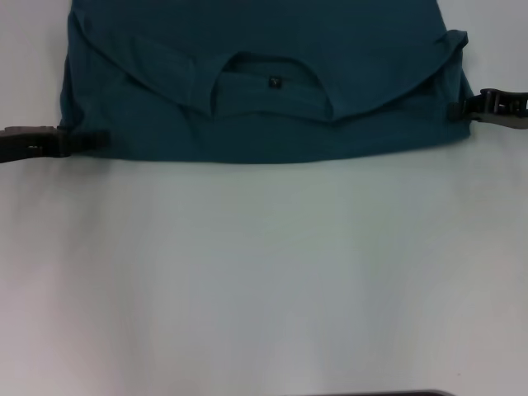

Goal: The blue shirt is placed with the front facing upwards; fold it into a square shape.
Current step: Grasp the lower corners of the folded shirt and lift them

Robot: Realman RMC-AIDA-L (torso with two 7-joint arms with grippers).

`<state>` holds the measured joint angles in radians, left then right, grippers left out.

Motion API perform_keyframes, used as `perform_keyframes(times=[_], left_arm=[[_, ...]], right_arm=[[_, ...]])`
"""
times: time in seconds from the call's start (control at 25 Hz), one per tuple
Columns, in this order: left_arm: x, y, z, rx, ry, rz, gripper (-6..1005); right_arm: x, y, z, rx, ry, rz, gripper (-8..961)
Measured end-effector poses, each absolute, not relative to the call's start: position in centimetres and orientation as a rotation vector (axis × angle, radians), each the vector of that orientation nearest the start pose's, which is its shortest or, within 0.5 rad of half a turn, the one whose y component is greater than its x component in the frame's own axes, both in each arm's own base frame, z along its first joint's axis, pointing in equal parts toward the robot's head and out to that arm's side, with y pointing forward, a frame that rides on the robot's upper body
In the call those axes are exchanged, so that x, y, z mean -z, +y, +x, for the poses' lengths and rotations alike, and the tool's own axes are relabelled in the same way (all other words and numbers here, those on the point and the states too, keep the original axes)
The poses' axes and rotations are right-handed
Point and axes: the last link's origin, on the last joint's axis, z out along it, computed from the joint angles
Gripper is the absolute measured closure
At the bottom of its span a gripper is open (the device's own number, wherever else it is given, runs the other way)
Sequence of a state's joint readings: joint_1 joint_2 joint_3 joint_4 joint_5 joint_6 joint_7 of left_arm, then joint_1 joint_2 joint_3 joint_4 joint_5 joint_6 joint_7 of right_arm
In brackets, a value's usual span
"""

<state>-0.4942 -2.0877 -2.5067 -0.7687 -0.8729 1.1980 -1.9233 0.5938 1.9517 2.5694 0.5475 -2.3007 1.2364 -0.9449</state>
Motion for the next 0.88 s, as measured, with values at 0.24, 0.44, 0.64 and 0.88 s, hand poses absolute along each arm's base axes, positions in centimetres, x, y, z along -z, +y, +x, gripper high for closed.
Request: perform_keyframes(times=[0.24, 0.44, 0.64, 0.88], left_arm=[[-2.38, 35.25, -33.12, 0.314, -1.292, -2.234, 309], [-2.31, 35.32, -33.05, 0.313, -1.289, -2.233, 414], [-2.25, 35.45, -33.00, 0.309, -1.286, -2.232, 518], [-2.45, 35.60, -32.98, 0.304, -1.279, -2.234, 754]], right_arm=[[-4.00, 36.68, 33.44, -0.423, 1.680, -2.086, 918], [-4.10, 36.66, 33.50, -0.424, 1.679, -2.083, 917], [-4.09, 36.54, 33.62, -0.423, 1.684, -2.080, 917], [-4.04, 36.39, 33.92, -0.416, 1.673, -2.079, 917]])
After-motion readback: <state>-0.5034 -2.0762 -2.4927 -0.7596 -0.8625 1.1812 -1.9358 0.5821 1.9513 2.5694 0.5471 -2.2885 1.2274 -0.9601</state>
